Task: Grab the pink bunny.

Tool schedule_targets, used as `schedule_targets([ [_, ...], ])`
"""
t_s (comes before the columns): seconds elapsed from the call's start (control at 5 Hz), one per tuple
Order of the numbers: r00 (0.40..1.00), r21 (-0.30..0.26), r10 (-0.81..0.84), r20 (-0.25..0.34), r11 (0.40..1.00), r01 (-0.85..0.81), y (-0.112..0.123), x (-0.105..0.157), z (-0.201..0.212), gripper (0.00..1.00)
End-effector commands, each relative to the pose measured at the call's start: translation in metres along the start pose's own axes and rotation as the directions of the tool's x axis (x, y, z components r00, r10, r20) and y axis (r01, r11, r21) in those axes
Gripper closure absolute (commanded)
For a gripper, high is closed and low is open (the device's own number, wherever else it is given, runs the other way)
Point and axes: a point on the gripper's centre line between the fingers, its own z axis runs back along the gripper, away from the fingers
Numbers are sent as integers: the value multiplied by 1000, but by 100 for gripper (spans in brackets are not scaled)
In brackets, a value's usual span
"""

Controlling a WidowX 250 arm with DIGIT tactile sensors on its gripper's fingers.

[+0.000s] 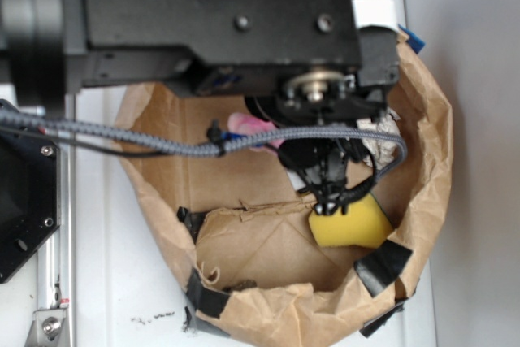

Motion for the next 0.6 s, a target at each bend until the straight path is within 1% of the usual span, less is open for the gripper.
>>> schedule_targets([
  [0.0, 995, -54, -62, 78, 996, 66, -6, -4, 53, 100],
  [0.2, 997, -39, -39, 69, 998, 42, -12, -10, 51, 100],
  [0.4, 996, -18, -37, 81, 999, 39, -12, -4, 43, 100],
])
